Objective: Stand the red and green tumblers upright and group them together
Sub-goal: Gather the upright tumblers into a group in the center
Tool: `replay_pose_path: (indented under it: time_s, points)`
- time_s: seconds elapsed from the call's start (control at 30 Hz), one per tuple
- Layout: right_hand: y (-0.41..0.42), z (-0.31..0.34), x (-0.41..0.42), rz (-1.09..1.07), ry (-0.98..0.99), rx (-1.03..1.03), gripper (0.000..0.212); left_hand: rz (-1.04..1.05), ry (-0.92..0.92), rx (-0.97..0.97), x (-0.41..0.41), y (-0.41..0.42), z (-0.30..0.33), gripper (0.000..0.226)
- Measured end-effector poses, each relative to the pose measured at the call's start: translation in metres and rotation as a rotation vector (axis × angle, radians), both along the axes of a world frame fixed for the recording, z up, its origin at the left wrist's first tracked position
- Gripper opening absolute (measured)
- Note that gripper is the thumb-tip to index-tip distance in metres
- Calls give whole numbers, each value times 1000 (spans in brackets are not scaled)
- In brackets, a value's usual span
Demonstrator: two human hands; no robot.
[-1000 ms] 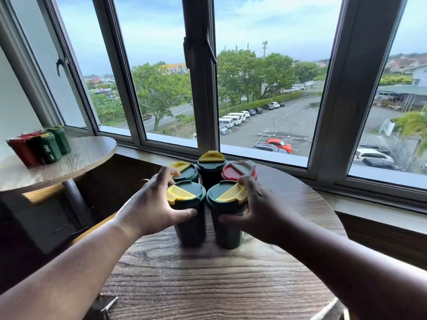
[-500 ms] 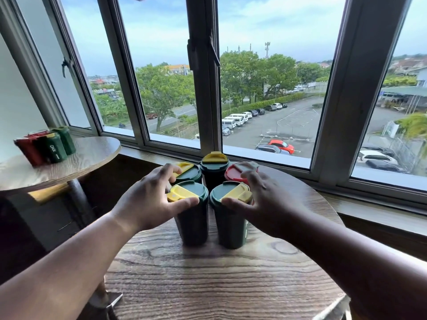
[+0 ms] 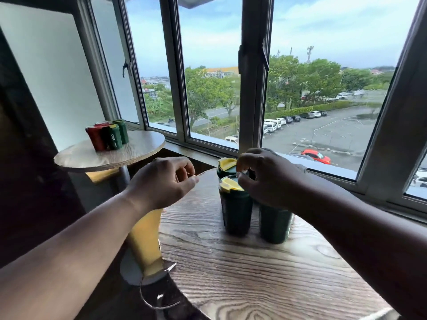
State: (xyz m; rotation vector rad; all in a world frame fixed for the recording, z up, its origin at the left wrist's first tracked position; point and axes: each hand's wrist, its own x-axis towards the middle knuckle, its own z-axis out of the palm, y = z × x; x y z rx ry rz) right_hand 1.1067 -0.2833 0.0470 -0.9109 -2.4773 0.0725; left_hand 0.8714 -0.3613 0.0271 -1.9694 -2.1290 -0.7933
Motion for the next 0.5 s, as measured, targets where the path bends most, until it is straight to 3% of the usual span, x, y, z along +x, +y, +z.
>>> replay_pose_path:
  time_s: [0.37,0.5]
  points:
    - [-85,-11,-145,198,-159,-96,23,253,31,-234,-110,-127,-13,23]
    - [-134,-24,-213,303,-323,-160,12,359,10,-378,-159,-198,-25,25]
